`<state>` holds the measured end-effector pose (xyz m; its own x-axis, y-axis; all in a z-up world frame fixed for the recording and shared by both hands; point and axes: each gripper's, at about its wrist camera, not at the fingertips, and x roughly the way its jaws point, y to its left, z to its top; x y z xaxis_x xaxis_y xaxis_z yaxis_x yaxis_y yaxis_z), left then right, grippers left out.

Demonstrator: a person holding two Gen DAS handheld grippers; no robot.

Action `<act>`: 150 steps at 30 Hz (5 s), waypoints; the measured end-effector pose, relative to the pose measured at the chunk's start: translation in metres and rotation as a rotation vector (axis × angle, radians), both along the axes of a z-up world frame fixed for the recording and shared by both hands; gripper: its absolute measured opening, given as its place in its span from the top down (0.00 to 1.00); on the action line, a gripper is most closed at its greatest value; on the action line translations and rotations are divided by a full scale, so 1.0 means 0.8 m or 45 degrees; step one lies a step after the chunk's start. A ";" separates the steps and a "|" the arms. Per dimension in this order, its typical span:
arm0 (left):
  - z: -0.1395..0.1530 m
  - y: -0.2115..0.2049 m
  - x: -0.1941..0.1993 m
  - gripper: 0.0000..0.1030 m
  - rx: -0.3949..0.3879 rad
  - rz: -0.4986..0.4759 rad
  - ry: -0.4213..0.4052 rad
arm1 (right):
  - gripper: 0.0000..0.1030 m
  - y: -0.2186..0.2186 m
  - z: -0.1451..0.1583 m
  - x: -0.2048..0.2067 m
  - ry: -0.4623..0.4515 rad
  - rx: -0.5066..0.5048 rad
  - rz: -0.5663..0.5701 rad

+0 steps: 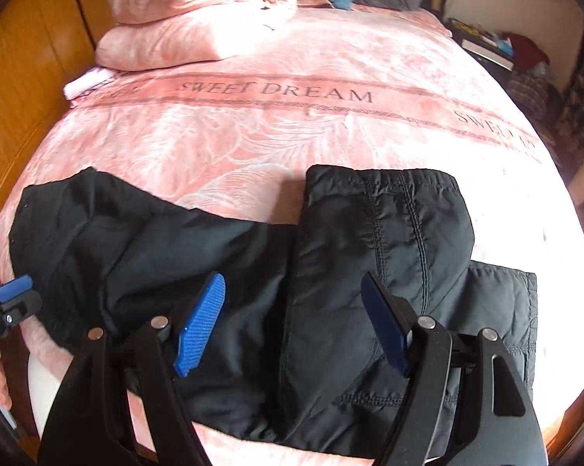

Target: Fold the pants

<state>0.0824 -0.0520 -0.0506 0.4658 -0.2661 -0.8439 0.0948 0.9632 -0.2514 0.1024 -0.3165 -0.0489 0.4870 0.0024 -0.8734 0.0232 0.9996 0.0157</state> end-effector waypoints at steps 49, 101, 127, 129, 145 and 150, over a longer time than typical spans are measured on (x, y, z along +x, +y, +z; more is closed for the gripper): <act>-0.057 -0.026 0.016 0.13 0.098 -0.045 0.101 | 0.63 -0.280 -0.061 -0.226 0.018 0.543 -0.933; -0.064 -0.154 -0.024 0.11 0.125 -0.219 0.160 | 0.45 -0.288 -0.064 -0.245 0.088 0.484 -0.914; -0.102 -0.204 -0.009 0.07 0.187 -0.254 0.225 | 0.89 -0.314 -0.034 -0.212 -0.126 0.685 -0.801; -0.097 -0.204 -0.007 0.07 0.152 -0.245 0.229 | 0.90 -0.315 -0.004 -0.209 -0.191 0.688 -0.753; -0.101 -0.245 -0.008 0.04 0.221 -0.326 0.165 | 0.91 -0.351 -0.060 -0.234 -0.078 0.495 -0.971; -0.083 -0.203 -0.007 0.04 0.155 -0.249 0.182 | 0.91 -0.326 0.003 -0.222 -0.192 0.418 -0.871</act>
